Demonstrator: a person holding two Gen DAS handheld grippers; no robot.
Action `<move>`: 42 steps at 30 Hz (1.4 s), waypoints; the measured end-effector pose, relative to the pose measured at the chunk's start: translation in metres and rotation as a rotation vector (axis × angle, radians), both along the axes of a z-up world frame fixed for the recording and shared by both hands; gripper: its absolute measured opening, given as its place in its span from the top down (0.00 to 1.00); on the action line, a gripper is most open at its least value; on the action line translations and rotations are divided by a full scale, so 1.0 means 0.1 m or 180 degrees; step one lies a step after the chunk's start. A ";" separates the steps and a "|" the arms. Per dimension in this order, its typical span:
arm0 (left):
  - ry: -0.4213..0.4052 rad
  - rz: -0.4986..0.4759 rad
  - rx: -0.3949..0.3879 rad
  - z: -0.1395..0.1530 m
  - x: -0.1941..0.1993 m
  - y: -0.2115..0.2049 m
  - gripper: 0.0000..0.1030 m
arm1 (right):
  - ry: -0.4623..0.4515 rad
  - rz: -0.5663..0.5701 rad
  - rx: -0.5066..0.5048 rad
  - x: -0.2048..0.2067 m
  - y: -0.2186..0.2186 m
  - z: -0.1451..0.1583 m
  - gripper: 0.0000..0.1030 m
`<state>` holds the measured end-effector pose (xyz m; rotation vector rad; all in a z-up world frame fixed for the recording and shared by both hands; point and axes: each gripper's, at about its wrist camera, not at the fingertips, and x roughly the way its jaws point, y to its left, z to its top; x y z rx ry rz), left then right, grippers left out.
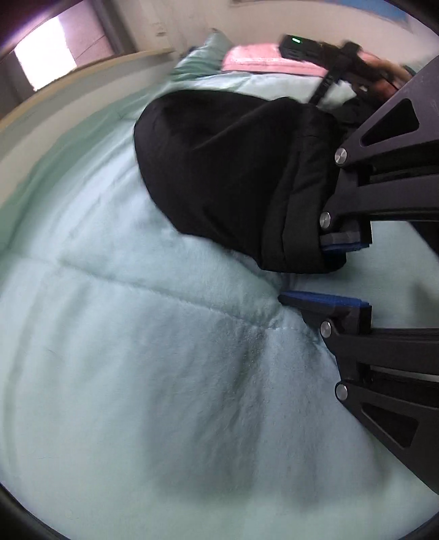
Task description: Fold large clothes
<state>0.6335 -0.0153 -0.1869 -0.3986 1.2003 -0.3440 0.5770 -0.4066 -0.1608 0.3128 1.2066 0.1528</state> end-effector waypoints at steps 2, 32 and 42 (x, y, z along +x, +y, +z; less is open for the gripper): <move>-0.0204 -0.0144 0.0280 0.17 -0.13 -0.04 0.64 | -0.0043 0.0058 -0.0109 -0.06 -0.02 0.10 0.76; -0.0693 -0.0817 -0.0029 0.66 -0.06 -0.79 0.57 | -0.0572 0.0971 -0.0352 0.06 0.80 0.62 0.42; -0.0420 -0.0341 -0.0032 0.33 0.27 -0.72 0.55 | -0.0601 0.1159 -0.0420 1.15 1.36 0.61 0.43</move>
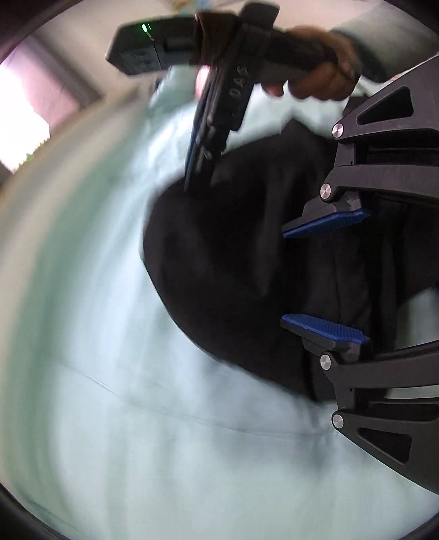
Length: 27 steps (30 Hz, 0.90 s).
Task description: Fold large clothes
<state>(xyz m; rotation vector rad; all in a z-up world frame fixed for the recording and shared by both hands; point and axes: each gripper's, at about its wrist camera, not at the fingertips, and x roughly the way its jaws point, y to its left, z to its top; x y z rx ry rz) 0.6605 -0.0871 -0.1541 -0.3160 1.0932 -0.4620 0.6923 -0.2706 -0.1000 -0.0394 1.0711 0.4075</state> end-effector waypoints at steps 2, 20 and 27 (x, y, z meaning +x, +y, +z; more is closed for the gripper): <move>0.0003 0.0029 -0.0101 -0.18 0.03 0.04 0.55 | 0.0105 0.0015 -0.0152 0.04 0.03 -0.36 0.44; -0.0087 -0.0284 -0.0214 0.08 -0.27 0.07 0.53 | 0.0349 -0.0146 -0.0052 -0.88 -0.65 -0.34 0.48; 0.0170 -0.0340 0.0000 -0.20 -0.17 -0.08 0.54 | 0.0362 -0.0236 0.0079 -0.81 -0.67 -0.50 0.48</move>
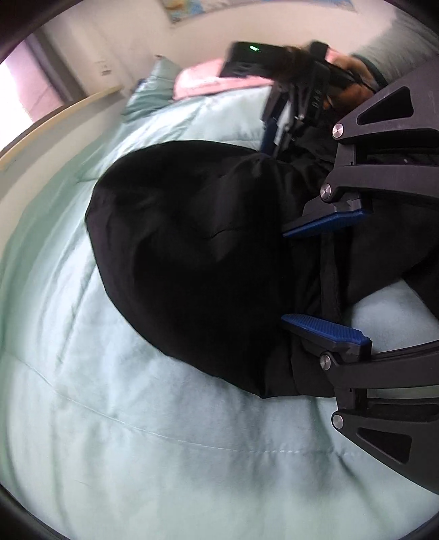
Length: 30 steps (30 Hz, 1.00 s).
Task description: Fold large clothes
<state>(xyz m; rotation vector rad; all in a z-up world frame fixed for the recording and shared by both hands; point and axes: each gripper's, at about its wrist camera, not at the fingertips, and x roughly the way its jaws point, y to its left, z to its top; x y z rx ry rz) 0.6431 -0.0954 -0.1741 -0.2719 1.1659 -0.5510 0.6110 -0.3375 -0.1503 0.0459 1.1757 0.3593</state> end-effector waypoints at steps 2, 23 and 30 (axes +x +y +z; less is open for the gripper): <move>-0.0106 -0.0068 0.0087 0.10 -0.07 -0.01 0.54 | 0.0008 -0.0006 0.0014 0.00 0.00 0.07 0.47; 0.0420 -0.0439 -0.0594 -0.04 1.22 0.13 0.31 | 0.0306 0.0304 0.0687 1.31 -0.41 0.19 0.35; 0.0208 -0.0660 -0.0708 0.13 1.11 -0.06 0.74 | 0.0353 0.0586 0.0744 1.20 -0.05 0.24 0.68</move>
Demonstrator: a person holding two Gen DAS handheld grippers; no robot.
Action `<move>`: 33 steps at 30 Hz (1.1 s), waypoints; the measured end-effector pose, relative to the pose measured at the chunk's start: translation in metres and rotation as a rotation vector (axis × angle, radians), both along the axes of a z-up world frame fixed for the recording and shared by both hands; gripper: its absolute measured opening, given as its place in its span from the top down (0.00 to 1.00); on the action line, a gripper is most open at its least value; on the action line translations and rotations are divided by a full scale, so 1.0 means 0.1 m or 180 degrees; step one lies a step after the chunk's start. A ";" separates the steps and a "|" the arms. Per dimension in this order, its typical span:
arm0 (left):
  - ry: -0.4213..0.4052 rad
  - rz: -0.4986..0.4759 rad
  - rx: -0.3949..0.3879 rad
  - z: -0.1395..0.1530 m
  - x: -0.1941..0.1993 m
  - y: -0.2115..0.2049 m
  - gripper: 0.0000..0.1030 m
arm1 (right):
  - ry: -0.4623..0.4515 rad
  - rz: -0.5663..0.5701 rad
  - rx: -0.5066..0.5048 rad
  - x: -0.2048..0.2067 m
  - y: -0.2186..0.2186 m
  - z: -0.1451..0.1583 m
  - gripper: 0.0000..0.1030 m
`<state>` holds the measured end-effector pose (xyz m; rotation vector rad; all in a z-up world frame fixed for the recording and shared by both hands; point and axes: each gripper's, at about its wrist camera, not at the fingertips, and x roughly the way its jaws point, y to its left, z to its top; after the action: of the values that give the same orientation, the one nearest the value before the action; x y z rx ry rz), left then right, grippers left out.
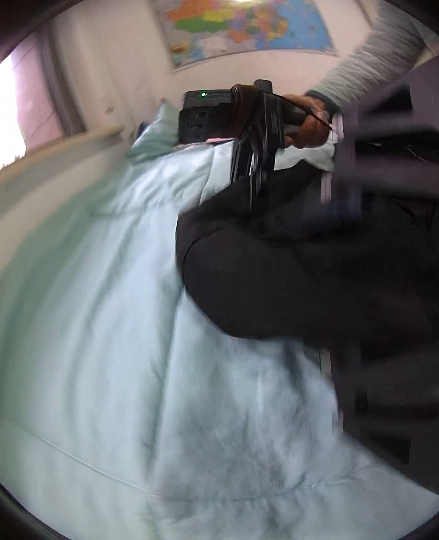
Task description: Fold large clothes
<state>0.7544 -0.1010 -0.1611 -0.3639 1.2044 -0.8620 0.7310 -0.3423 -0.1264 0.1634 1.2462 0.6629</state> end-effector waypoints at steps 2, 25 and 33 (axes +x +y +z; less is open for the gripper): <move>-0.0196 -0.0072 -0.0021 0.24 -0.18 0.01 0.77 | -0.0298 0.0146 -0.0131 -0.22 0.09 0.27 0.81; -0.1049 -0.0297 0.0350 1.25 -3.85 0.36 0.77 | -0.1340 -0.0107 -0.1039 -4.25 0.31 1.33 0.82; -0.0520 0.0056 0.0982 0.16 -4.40 0.42 0.77 | -0.0354 -0.0139 -0.1120 -4.70 0.19 0.32 0.82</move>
<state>0.3141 -0.0586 -0.1447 -0.0525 1.1580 -0.6640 0.2605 -0.3233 -0.0947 -0.1360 1.2284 0.4011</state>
